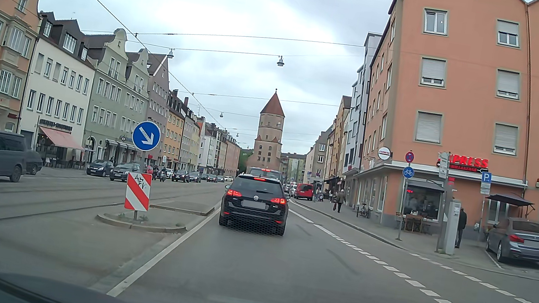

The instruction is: Follow the waypoints while adhering to traffic rules and regulations

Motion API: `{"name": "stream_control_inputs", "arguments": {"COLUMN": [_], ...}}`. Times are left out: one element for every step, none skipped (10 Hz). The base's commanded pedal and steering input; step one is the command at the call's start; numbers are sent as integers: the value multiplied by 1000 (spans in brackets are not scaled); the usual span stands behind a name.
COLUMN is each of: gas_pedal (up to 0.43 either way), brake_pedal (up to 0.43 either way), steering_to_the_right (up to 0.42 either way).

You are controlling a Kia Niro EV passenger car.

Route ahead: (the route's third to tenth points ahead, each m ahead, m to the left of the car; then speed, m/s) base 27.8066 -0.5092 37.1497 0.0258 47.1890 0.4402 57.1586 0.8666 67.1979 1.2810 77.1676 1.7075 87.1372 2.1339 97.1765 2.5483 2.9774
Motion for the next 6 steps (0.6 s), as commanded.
{"name": "stream_control_inputs", "arguments": {"gas_pedal": [0, 0, 0, 0, 0, 0], "brake_pedal": [0, 0, 0, 0, 0, 0], "steering_to_the_right": [-55, -49, -43, -36, -32, -31]}}
